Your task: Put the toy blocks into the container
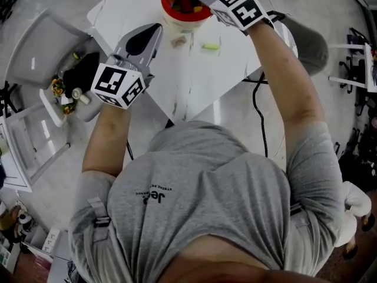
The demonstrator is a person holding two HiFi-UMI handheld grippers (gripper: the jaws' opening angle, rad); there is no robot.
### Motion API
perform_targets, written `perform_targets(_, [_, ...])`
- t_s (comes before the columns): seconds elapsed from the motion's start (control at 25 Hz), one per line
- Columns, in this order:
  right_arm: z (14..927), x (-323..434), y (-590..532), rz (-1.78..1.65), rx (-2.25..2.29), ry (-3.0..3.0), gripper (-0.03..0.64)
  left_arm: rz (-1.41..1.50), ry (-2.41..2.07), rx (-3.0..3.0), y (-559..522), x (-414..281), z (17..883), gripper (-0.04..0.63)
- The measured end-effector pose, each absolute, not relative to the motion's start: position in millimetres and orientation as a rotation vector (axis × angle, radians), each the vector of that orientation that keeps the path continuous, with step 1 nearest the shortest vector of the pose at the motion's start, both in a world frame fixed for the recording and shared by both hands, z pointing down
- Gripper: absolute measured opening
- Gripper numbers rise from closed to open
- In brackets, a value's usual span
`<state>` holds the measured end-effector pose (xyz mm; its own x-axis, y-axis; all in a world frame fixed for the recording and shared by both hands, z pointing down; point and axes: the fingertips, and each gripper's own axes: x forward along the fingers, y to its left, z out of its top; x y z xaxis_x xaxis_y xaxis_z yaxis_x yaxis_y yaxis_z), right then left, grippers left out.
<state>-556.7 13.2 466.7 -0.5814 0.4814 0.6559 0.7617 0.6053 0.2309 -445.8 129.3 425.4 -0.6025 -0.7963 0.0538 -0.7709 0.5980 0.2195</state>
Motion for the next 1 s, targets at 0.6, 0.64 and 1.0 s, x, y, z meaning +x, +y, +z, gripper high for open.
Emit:
perform_targets(0.6, [477,-563,19,-0.634,-1.036,-2.286,0.339,-0.274,-2.65,1.348,112,-455,430,0.057])
perform_targets(0.64, [474,-561,16,-0.616,-1.035,-2.297,0.339,-0.275,-2.648,1.352,110,-455,430,0.057])
perform_targets(1.0, [486,-500,-63,-0.337,-0.977,-2.386,0.336,-0.309,-2.604,1.397,97,-446,447,0.057])
